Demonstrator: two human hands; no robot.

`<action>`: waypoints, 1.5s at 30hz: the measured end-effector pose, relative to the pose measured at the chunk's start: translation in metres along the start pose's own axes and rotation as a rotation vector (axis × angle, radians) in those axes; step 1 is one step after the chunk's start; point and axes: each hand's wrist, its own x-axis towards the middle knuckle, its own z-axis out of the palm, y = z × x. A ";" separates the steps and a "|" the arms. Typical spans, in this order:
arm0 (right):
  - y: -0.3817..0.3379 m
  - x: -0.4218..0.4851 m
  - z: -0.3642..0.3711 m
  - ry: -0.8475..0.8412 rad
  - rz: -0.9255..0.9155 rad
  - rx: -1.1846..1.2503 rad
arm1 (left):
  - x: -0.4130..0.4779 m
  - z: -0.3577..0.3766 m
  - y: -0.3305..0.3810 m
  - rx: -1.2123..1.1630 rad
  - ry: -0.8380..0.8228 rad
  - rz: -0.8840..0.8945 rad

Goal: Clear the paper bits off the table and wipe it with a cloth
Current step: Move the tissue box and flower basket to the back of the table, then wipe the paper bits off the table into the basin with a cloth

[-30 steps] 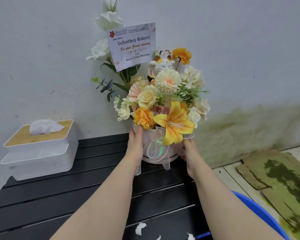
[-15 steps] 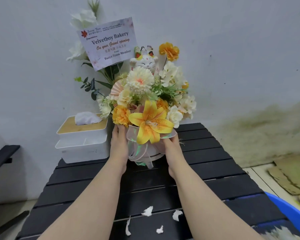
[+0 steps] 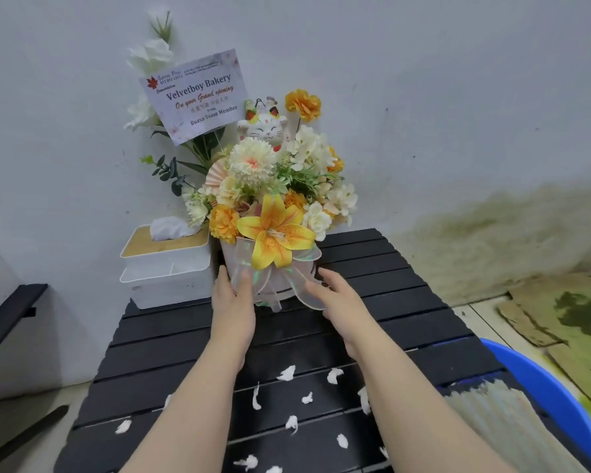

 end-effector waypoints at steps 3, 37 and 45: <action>0.002 -0.054 -0.023 0.036 0.002 -0.011 | -0.051 0.006 -0.002 0.065 0.012 0.051; 0.058 -0.185 -0.152 0.565 0.024 -0.424 | -0.224 -0.131 -0.046 0.498 -0.090 0.265; 0.007 -0.230 -0.032 0.066 0.132 0.846 | -0.214 -0.242 -0.094 0.779 0.003 0.185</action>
